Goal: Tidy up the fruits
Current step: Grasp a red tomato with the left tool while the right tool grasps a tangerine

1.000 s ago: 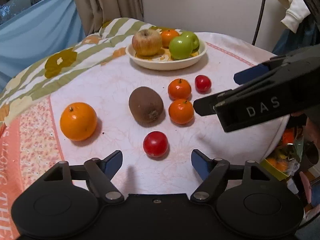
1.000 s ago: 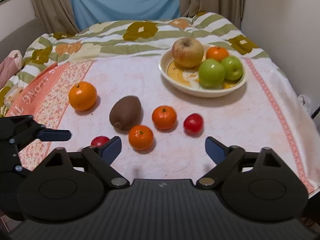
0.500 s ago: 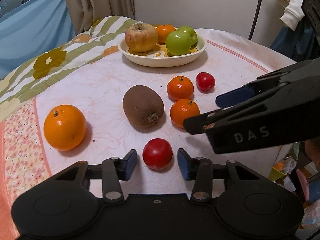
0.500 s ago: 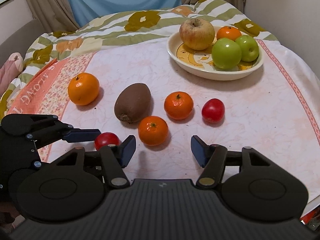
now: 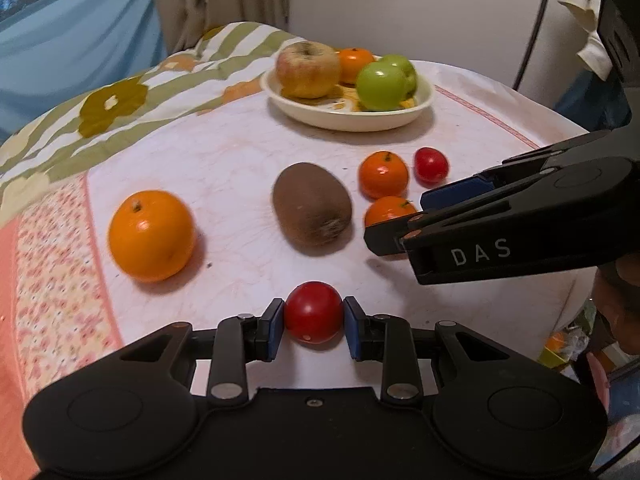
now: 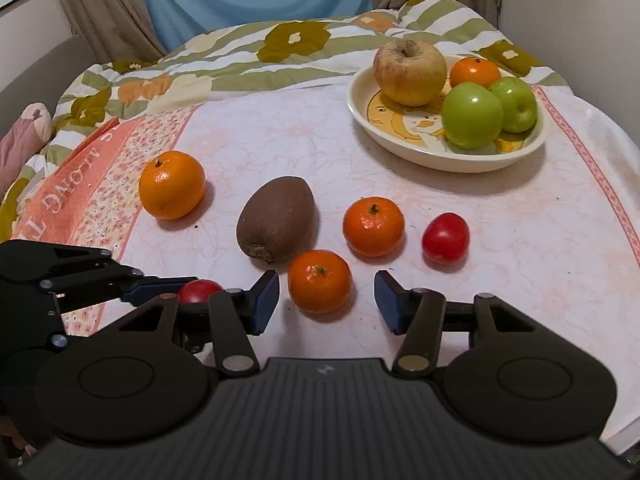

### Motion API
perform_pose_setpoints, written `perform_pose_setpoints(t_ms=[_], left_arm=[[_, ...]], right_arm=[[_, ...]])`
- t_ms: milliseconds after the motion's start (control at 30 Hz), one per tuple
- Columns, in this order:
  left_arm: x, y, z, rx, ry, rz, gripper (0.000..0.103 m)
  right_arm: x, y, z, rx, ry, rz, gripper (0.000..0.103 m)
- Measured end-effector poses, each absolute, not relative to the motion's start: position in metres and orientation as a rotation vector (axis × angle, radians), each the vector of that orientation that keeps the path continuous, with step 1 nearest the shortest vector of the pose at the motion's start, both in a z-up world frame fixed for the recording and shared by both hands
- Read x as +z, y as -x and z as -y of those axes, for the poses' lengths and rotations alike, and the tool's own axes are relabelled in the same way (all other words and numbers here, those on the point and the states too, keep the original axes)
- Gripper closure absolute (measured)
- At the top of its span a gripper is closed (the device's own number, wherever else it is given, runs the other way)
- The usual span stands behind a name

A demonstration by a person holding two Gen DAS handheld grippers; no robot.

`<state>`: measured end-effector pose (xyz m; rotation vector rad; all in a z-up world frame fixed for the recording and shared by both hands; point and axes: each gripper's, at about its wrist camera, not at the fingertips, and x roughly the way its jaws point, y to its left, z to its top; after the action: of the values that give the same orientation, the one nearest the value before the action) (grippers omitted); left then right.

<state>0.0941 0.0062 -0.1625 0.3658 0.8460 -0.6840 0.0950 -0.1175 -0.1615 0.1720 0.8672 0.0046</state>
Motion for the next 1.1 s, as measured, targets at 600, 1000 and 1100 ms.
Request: perform_pose_setpoints(t_ms=[600,1000,1100], left_arm=[[-0.147,-0.091,-0.03,-0.601,-0.306,-0.854,0.069],[-0.134,-0.087,-0.04,-0.549,-0.255,-0.851,0.069],[-0.125,-0.086,-0.039,-0.545,-0.257,-0.832,0.069]], right_arm=[[-0.168,-0.1,0.116,0.032,-0.151,-0.887,0.051],[-0.146,-0.085,0.126,0.047,-0.11,-0.859,0.051],[-0.138,-0.083,0.131,0.034,-0.107,-0.849,0.051]])
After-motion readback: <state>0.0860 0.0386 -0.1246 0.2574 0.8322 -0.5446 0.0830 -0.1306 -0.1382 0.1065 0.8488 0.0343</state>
